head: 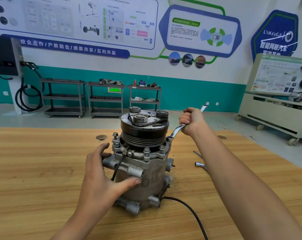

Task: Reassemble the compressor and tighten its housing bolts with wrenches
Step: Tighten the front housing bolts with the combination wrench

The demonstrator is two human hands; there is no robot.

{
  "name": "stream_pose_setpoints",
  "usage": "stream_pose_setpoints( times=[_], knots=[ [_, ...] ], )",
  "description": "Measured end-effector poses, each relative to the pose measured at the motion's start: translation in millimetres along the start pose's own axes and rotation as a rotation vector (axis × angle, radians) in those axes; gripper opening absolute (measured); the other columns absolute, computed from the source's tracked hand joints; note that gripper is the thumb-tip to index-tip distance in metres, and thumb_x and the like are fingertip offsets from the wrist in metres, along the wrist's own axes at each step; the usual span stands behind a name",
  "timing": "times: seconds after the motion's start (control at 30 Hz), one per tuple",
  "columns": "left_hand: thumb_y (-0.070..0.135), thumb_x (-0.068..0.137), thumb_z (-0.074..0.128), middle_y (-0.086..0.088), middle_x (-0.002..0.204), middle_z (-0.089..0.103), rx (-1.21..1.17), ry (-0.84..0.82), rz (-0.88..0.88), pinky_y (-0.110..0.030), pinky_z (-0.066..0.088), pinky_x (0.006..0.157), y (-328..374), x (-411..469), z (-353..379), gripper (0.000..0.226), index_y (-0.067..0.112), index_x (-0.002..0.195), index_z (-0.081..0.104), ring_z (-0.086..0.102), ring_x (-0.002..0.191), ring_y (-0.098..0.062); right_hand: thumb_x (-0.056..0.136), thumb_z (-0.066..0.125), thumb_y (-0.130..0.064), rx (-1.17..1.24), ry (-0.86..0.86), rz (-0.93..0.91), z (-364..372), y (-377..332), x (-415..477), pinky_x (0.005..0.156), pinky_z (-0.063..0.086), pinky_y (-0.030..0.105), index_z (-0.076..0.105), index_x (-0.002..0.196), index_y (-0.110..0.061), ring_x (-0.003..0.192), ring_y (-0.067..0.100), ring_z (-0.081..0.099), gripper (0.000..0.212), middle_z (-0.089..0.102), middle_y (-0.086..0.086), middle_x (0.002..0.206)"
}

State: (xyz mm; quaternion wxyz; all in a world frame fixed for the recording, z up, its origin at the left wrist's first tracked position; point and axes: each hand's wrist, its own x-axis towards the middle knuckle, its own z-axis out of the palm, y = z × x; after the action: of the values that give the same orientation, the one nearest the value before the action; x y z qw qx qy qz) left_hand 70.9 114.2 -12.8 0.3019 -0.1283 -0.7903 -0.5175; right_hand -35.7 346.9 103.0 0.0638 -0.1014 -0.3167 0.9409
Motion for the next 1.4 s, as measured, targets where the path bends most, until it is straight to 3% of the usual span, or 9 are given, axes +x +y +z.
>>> stream_pose_setpoints(
  times=[0.3, 0.47, 0.7, 0.83, 0.93, 1.03, 1.1, 1.2, 1.4],
  knots=[
    [0.052, 0.028, 0.074, 0.007, 0.117, 0.043, -0.019, 0.022, -0.040, -0.025, 0.032, 0.087, 2, -2, 1, 0.108, 0.032, 0.127, 0.035, 0.040, 0.104, -0.006, 0.093, 0.038, -0.011, 0.141, 0.226, -0.398, -14, 7, -41, 0.032, 0.018, 0.017, 0.038, 0.069, -0.012, 0.032, 0.009, 0.020, 0.025, 0.023, -0.004, 0.049],
    [0.051, 0.029, 0.074, 0.006, 0.117, 0.043, -0.038, 0.038, -0.032, -0.022, 0.031, 0.084, 1, -2, 2, 0.108, 0.030, 0.128, 0.037, 0.036, 0.098, 0.005, 0.098, 0.041, -0.023, 0.139, 0.164, -0.674, -23, 30, -86, 0.038, 0.028, 0.017, 0.046, 0.069, -0.011, 0.036, 0.009, 0.027, 0.032, 0.026, -0.006, 0.042],
    [0.053, 0.030, 0.072, 0.009, 0.115, 0.039, -0.009, 0.038, -0.033, -0.026, 0.033, 0.088, 1, -2, 2, 0.110, 0.026, 0.131, 0.038, 0.039, 0.105, -0.005, 0.095, 0.039, -0.028, -0.140, 0.030, -0.989, -26, 79, -120, 0.058, 0.046, 0.019, 0.068, 0.055, -0.023, 0.046, 0.009, 0.040, 0.050, 0.036, -0.009, 0.044],
    [0.055, 0.031, 0.072, 0.010, 0.112, 0.038, -0.010, 0.031, -0.031, -0.026, 0.033, 0.087, 1, -3, 2, 0.111, 0.025, 0.132, 0.037, 0.040, 0.104, -0.005, 0.089, 0.041, -0.042, -0.311, 0.029, -1.103, -24, 102, -126, 0.062, 0.043, 0.013, 0.071, 0.068, -0.030, 0.058, 0.003, 0.048, 0.038, 0.048, -0.012, 0.053],
    [0.056, 0.032, 0.072, 0.011, 0.112, 0.036, -0.012, 0.029, -0.025, -0.026, 0.034, 0.086, 1, -3, 2, 0.110, 0.026, 0.132, 0.036, 0.040, 0.104, -0.005, 0.090, 0.037, -0.041, -0.486, -0.018, -1.233, -20, 119, -129, 0.076, 0.043, 0.008, 0.062, 0.091, -0.032, 0.081, -0.006, 0.057, 0.027, 0.060, -0.015, 0.078],
    [0.050, 0.036, 0.079, 0.011, 0.112, 0.036, 0.008, 0.019, -0.015, -0.026, 0.035, 0.085, -1, -3, 3, 0.108, 0.025, 0.132, 0.035, 0.041, 0.105, -0.006, 0.095, 0.038, -0.042, -0.657, -0.044, -1.301, -13, 131, -129, 0.107, 0.037, 0.037, 0.054, 0.106, -0.042, 0.119, 0.001, 0.048, 0.020, 0.052, -0.017, 0.120],
    [0.049, 0.039, 0.080, 0.009, 0.112, 0.036, 0.012, 0.021, 0.001, -0.028, 0.036, 0.085, -2, -3, 3, 0.108, 0.021, 0.134, 0.036, 0.042, 0.106, -0.008, 0.095, 0.038, -0.038, -0.759, -0.041, -1.303, -9, 136, -128, 0.112, 0.021, 0.058, 0.050, 0.110, -0.043, 0.132, 0.008, 0.036, 0.020, 0.043, -0.017, 0.133],
    [0.061, 0.035, 0.068, 0.010, 0.112, 0.036, -0.001, 0.016, -0.002, -0.027, 0.036, 0.085, -1, -3, 3, 0.112, 0.020, 0.134, 0.036, 0.040, 0.104, -0.004, 0.094, 0.035, -0.034, -0.847, -0.027, -1.287, -10, 139, -124, 0.116, 0.001, 0.053, 0.049, 0.114, -0.039, 0.139, 0.004, 0.023, 0.025, 0.035, -0.019, 0.140],
    [0.057, 0.034, 0.071, 0.010, 0.117, 0.038, -0.025, 0.001, -0.005, -0.026, 0.036, 0.085, 0, -2, 1, 0.111, 0.027, 0.134, 0.033, 0.039, 0.105, -0.001, 0.096, 0.036, -0.033, -0.948, -0.063, -1.286, -7, 126, -126, 0.117, -0.001, 0.040, 0.050, 0.116, -0.033, 0.137, -0.001, 0.022, 0.025, 0.031, -0.023, 0.137]
  ],
)
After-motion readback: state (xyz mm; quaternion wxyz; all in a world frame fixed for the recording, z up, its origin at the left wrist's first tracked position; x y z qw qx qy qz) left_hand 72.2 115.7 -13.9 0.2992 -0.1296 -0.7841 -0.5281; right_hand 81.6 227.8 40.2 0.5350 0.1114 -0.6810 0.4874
